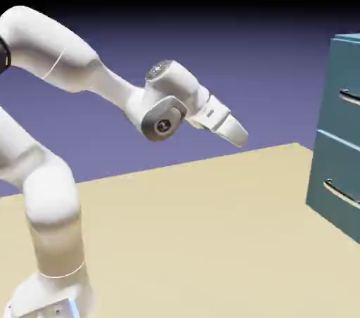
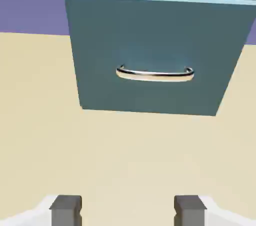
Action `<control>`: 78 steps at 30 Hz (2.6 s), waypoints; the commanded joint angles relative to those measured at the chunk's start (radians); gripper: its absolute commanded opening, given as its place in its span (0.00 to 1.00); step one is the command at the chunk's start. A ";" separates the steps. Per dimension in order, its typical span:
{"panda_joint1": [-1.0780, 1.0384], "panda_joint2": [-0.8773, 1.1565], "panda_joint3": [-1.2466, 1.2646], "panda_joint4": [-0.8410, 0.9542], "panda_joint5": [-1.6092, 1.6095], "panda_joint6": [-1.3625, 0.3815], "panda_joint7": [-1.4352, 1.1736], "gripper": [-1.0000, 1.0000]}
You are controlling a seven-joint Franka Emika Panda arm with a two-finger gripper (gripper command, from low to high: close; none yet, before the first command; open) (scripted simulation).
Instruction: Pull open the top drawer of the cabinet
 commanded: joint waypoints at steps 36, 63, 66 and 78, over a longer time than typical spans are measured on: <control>0.510 0.758 -0.701 0.676 1.566 -0.218 -0.267 0.50; 0.893 1.326 -1.227 1.183 2.740 -0.382 -0.467 0.50; 0.874 1.351 -1.222 1.226 2.750 -0.373 -0.453 0.50; 0.787 1.415 -1.179 1.351 2.736 -0.337 -0.391 0.00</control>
